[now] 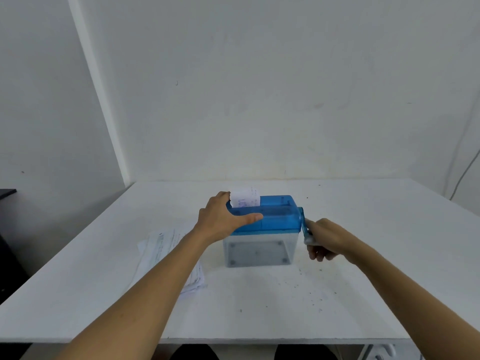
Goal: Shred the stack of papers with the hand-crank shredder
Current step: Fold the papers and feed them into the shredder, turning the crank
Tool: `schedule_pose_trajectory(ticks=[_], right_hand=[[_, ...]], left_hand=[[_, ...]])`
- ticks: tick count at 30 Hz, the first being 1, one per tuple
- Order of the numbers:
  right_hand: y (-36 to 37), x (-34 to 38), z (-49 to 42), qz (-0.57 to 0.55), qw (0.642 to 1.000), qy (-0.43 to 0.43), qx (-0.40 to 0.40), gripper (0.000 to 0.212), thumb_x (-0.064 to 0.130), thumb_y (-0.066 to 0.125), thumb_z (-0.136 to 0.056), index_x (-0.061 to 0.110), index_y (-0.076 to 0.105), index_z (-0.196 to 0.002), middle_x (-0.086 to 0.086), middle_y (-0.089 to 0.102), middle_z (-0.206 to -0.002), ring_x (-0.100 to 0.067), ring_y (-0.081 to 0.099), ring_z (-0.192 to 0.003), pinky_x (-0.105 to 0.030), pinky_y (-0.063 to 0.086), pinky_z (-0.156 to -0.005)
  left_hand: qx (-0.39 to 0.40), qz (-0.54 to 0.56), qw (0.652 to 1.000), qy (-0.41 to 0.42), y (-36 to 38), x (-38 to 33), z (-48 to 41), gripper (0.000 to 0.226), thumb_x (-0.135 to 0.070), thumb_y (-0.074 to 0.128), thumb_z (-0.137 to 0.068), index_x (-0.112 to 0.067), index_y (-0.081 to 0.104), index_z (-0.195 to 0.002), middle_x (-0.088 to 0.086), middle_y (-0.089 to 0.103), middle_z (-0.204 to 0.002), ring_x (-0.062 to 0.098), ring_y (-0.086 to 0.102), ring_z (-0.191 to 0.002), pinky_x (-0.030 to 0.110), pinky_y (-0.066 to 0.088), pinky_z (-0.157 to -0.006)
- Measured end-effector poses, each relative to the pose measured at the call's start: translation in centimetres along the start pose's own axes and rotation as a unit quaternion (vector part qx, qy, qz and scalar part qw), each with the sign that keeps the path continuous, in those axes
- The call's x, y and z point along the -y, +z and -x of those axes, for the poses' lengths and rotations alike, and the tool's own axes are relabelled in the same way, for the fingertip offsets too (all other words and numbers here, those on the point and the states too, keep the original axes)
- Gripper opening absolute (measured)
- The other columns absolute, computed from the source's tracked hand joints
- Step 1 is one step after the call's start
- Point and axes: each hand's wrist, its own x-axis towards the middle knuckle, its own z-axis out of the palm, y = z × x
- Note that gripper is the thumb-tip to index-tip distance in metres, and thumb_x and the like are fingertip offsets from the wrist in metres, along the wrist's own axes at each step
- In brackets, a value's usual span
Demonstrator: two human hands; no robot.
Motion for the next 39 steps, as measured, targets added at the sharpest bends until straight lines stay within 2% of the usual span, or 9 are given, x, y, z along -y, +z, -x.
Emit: schedule_pose_trajectory(ticks=[5,8,16,23,25,27,31,37,39], right_hand=[[-4.5,1.8,2.3,0.079,0.994,-0.047,0.058,0.044,0.052,0.053,-0.098,0.012,0.066,-0.085,0.004,0.075,-0.076,-0.007,0.067,-0.066,-0.025,0.052,-0.066],[-6.3,2.5,1.6,0.112,0.987,-0.099,0.051,0.027,0.049,0.066,-0.09,0.022,0.072,-0.09,0.009,0.074,-0.077,-0.004,0.069,-0.072,-0.019,0.054,-0.068],[-7.0,4.0,-4.5,-0.032,0.973,-0.166,-0.158,0.033,0.034,0.077,-0.085,0.011,0.056,-0.093,-0.006,0.069,-0.089,-0.017,0.066,-0.071,-0.028,0.053,-0.062],[-1.7,1.3,-8.7,-0.225,0.961,-0.094,-0.13,0.025,0.033,0.06,-0.099,0.011,0.051,-0.092,-0.009,0.06,-0.086,-0.017,0.057,-0.07,-0.027,0.052,-0.059],[-0.1,0.3,-9.0,-0.25,0.96,-0.066,-0.11,0.022,0.029,0.051,-0.103,0.009,0.051,-0.093,-0.011,0.062,-0.087,-0.019,0.058,-0.074,-0.034,0.056,-0.067],[1.3,-0.7,-8.9,-0.225,0.967,-0.036,-0.111,0.02,0.02,0.043,-0.105,0.007,0.056,-0.097,-0.012,0.064,-0.089,-0.022,0.061,-0.079,-0.042,0.058,-0.079],[3.0,-1.9,-7.1,-0.171,0.979,-0.002,-0.115,0.024,0.013,0.04,-0.102,0.01,0.061,-0.092,-0.006,0.062,-0.078,-0.016,0.055,-0.066,-0.028,0.047,-0.061],[2.2,-2.3,-2.8,-0.141,0.989,0.015,-0.032,0.046,0.038,0.032,-0.107,0.009,0.057,-0.082,-0.005,0.064,-0.069,-0.014,0.056,-0.055,-0.025,0.046,-0.057],[0.9,-1.7,-1.1,-0.127,0.992,0.006,-0.002,0.056,0.048,0.027,-0.107,0.008,0.057,-0.081,-0.006,0.069,-0.072,-0.015,0.06,-0.058,-0.025,0.048,-0.058]], left_hand=[[0.013,-0.01,1.0,-0.008,-0.2,-0.2,0.0,0.113,-0.102,0.058,-0.034,-0.034,0.052,-0.124,-0.012,0.057,-0.125,0.016,0.054,-0.113,0.047,0.048,-0.102],[0.019,0.008,1.0,-0.007,-0.3,-0.2,0.1,0.116,-0.102,0.059,-0.03,-0.034,0.053,-0.124,-0.014,0.058,-0.122,0.016,0.057,-0.11,0.046,0.051,-0.099],[0.032,0.06,0.998,0.009,-0.2,0.2,-0.3,0.109,-0.081,0.078,-0.051,-0.027,0.048,-0.141,-0.013,0.053,-0.13,0.015,0.053,-0.118,0.033,0.051,-0.096],[0.02,0.075,0.997,0.0,0.4,0.8,-0.7,0.117,-0.094,0.071,-0.035,-0.035,0.049,-0.134,-0.015,0.054,-0.128,0.013,0.052,-0.117,0.037,0.052,-0.1],[0.015,0.067,0.998,-0.007,0.4,0.9,-0.8,0.121,-0.098,0.066,-0.03,-0.036,0.048,-0.132,-0.014,0.053,-0.127,0.013,0.052,-0.116,0.038,0.054,-0.098],[0.01,0.052,0.999,-0.01,0.4,0.9,-0.9,0.122,-0.1,0.064,-0.03,-0.034,0.047,-0.132,-0.012,0.053,-0.127,0.014,0.053,-0.115,0.04,0.055,-0.097],[0.004,0.032,0.999,-0.012,0.5,1.0,-0.9,0.124,-0.101,0.063,-0.033,-0.033,0.047,-0.136,-0.01,0.054,-0.127,0.016,0.053,-0.114,0.043,0.054,-0.097],[0.005,-0.002,1.0,-0.014,0.2,0.5,-0.5,0.11,-0.093,0.067,-0.048,-0.03,0.047,-0.137,-0.009,0.053,-0.13,0.017,0.052,-0.115,0.046,0.048,-0.103],[0.009,-0.009,1.0,-0.025,0.1,0.4,-0.4,0.118,-0.097,0.063,-0.043,-0.03,0.045,-0.138,-0.009,0.052,-0.132,0.018,0.052,-0.117,0.047,0.047,-0.104]])
